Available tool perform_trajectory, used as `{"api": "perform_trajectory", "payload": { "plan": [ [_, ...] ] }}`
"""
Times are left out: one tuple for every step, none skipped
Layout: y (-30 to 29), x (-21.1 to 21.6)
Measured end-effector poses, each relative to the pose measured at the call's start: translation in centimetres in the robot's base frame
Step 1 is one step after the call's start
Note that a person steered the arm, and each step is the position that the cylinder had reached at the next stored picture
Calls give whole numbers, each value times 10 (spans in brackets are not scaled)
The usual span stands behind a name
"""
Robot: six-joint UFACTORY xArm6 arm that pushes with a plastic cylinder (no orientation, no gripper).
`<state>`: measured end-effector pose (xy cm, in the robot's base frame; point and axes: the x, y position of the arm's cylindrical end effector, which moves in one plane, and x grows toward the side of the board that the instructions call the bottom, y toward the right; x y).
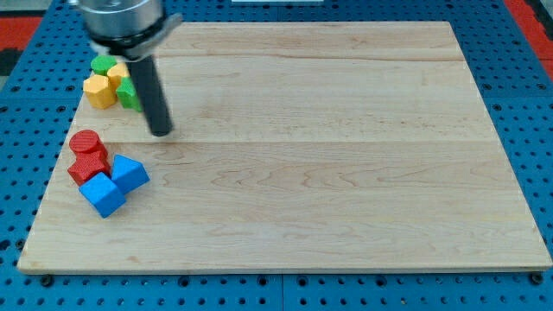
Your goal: Slide the red star closer to the green star
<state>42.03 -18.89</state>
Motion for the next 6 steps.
{"api": "perform_trajectory", "payload": {
  "plan": [
    [-92, -1],
    [-115, 1],
    [-107, 83],
    [-56, 99],
    [5, 62],
    [49, 0]
  ]
}}
